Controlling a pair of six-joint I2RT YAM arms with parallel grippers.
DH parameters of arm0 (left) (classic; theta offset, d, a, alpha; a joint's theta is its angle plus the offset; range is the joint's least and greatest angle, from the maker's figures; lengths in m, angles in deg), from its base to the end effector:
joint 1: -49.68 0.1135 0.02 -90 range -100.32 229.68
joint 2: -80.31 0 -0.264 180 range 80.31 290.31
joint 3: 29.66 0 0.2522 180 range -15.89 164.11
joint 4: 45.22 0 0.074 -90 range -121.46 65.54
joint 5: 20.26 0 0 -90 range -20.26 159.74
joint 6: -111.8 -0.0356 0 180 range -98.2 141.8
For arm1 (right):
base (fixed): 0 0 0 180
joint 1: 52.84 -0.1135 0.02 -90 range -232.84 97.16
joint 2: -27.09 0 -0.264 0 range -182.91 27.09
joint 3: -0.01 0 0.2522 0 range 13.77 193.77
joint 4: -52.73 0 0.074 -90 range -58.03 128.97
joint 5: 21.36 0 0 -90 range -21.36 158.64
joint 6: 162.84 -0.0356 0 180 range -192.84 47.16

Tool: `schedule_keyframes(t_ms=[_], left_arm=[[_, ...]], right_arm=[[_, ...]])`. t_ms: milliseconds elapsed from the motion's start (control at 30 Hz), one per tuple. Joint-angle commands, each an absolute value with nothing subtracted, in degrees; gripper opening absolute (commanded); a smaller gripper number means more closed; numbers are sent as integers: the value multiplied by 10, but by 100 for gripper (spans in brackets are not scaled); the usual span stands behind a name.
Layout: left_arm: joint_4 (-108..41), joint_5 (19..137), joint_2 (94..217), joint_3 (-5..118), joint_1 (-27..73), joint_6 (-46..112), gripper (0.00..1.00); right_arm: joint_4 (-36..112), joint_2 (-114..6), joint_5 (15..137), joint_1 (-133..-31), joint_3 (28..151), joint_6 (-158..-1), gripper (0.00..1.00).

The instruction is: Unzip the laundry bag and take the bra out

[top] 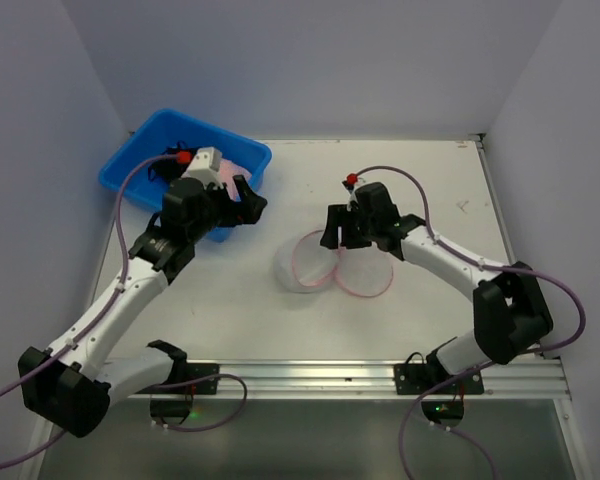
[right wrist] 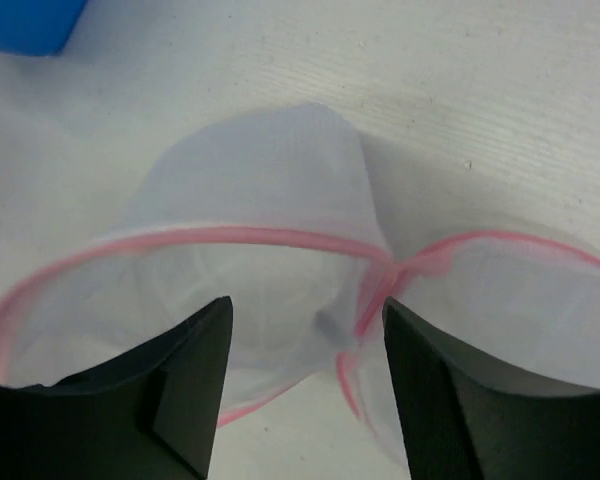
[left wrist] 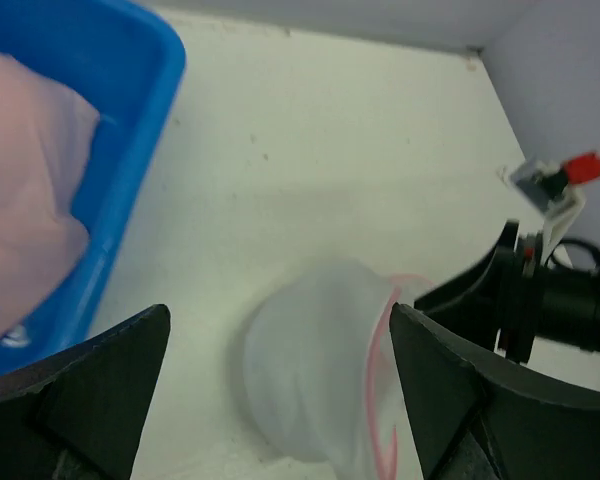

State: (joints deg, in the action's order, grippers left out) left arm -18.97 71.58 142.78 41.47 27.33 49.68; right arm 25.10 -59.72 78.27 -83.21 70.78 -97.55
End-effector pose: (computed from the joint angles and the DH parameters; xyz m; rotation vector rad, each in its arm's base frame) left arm 0.2324 -0.0968 0.3525 -0.0703 1.9255 -0.6266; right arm 0.2788 0.1703 0.2321 -0.2064 2.4103 0.6588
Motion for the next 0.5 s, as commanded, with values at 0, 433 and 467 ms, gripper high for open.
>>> schedule_keyframes(t_ms=[0, 433, 467], left_arm=[[-171, 746, 1418, 345, 227, 559, 93], [-263, 687, 1525, 280, 124, 605, 84], [-272, 678, 1533, 279, 123, 606, 84]], right_arm=[[221, -537, 739, -832, 712, -986, 71], [198, -378, 637, -700, 479, -1170, 85], [203, -379, 639, -690, 475, -1173, 85]])
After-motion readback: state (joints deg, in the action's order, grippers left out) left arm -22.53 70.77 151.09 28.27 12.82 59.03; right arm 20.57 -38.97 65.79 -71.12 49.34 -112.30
